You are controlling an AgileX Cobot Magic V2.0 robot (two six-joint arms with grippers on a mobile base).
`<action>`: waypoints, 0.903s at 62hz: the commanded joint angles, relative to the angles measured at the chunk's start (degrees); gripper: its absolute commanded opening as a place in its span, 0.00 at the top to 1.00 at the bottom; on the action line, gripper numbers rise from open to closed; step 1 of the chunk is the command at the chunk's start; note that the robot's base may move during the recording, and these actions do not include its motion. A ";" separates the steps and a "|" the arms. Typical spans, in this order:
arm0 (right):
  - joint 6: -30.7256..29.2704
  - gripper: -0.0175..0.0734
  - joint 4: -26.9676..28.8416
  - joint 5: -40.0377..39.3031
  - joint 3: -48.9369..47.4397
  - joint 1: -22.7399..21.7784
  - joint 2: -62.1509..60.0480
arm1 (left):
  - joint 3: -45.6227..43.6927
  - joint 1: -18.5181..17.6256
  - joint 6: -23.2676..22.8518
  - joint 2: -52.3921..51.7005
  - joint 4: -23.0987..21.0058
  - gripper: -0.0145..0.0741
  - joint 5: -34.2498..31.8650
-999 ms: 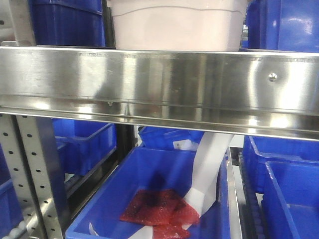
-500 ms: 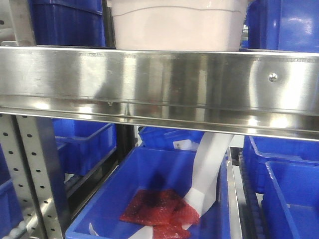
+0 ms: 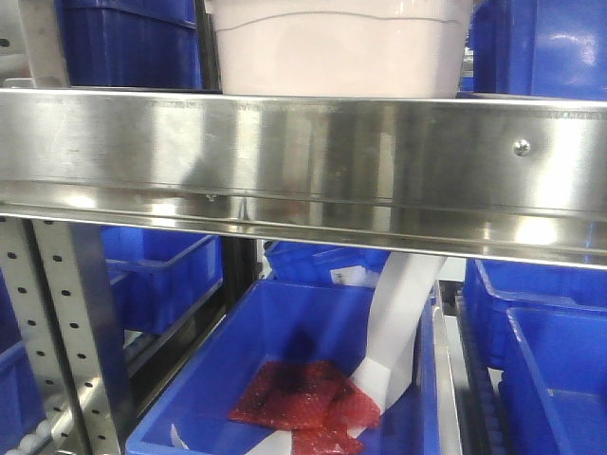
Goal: Grab white bin and place on right shelf
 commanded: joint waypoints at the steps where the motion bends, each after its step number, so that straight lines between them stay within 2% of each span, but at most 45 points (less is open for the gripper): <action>1: 0.22 0.75 -0.94 -7.53 2.13 0.06 -2.21 | 1.14 0.21 0.26 -0.57 -0.17 0.97 -5.11; 9: -0.69 0.75 -0.88 -12.54 7.52 0.06 -2.25 | 1.14 0.21 0.26 -0.57 -0.17 0.97 -5.11; 20: -0.69 0.75 -0.76 -14.67 7.57 0.06 -2.25 | 1.14 0.21 0.26 -0.57 -0.17 0.97 -5.11; 56: -0.69 0.75 -0.76 -14.33 7.57 0.06 -2.25 | 1.14 0.21 0.26 -0.57 -0.17 0.97 -5.11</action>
